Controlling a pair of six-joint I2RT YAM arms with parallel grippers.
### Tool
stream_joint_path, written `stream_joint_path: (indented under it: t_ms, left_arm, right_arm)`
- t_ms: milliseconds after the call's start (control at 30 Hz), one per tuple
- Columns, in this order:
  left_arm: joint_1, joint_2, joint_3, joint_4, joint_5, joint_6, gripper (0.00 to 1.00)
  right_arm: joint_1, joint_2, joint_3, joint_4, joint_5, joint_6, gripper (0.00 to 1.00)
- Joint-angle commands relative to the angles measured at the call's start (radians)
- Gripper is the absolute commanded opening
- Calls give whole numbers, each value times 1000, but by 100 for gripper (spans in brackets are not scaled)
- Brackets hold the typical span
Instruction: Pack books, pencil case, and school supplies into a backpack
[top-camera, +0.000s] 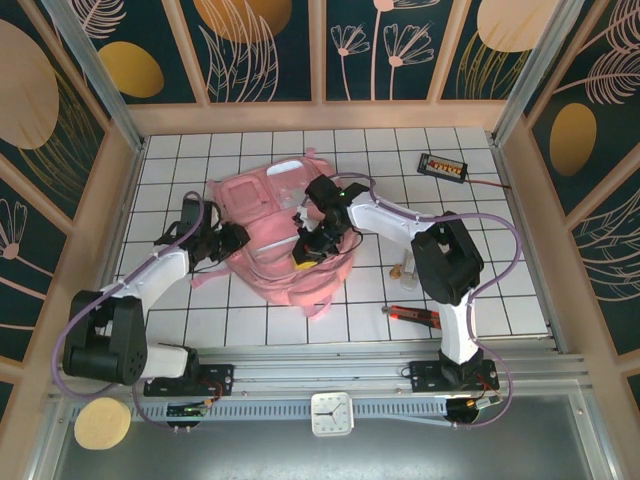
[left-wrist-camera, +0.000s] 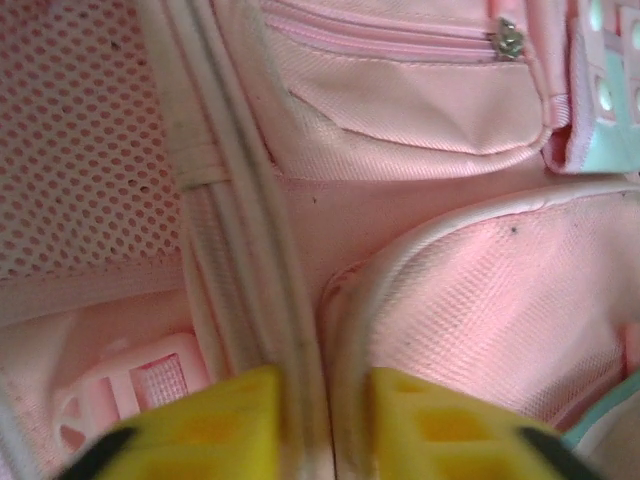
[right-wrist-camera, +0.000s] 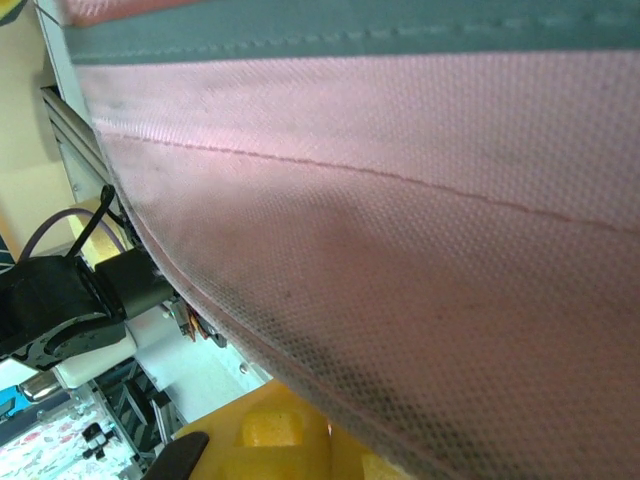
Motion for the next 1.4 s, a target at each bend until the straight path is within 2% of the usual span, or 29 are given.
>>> stream_joint_path:
  t_ms: [0,267,433,733,967,1067,1100,1167,1267,1367]
  left_arm:
    - [-29,22,-24,160,115,-77,0]
    - [-75,-80,-133,286,36,-228,0]
    - [-89,-97,-142,305,42,-253,0]
    - [-119,-146,-146,292,21,-273,0]
    - [-121,-183,-167,258,18,-259,0]
    - [-121,-185,-165,230,21,-234,0]
    - [-121,-183,-159,216,20,-218,0]
    - [-121,-180,-134,175,11,-173,0]
    - [-121,-187,-78,74,-21,-69,26]
    - [-119,-206,-40,-9,-57,9,45]
  right_arm:
    - [13,-34,-4,-50,13,-16,0]
    - [118,24,88,-107,21,5,0]
    - [154,58,118,-51,9,65,0]
    - [187,179,249,153,-60,286,0]
    - [162,173,203,495,-63,574,0]
    - [157,170,217,469,-49,571,9]
    - [155,167,217,442,-43,554,16]
    - [151,136,194,396,-31,528,36]
    - [139,39,98,366,12,505,54]
    - [118,-93,-54,397,49,534,57]
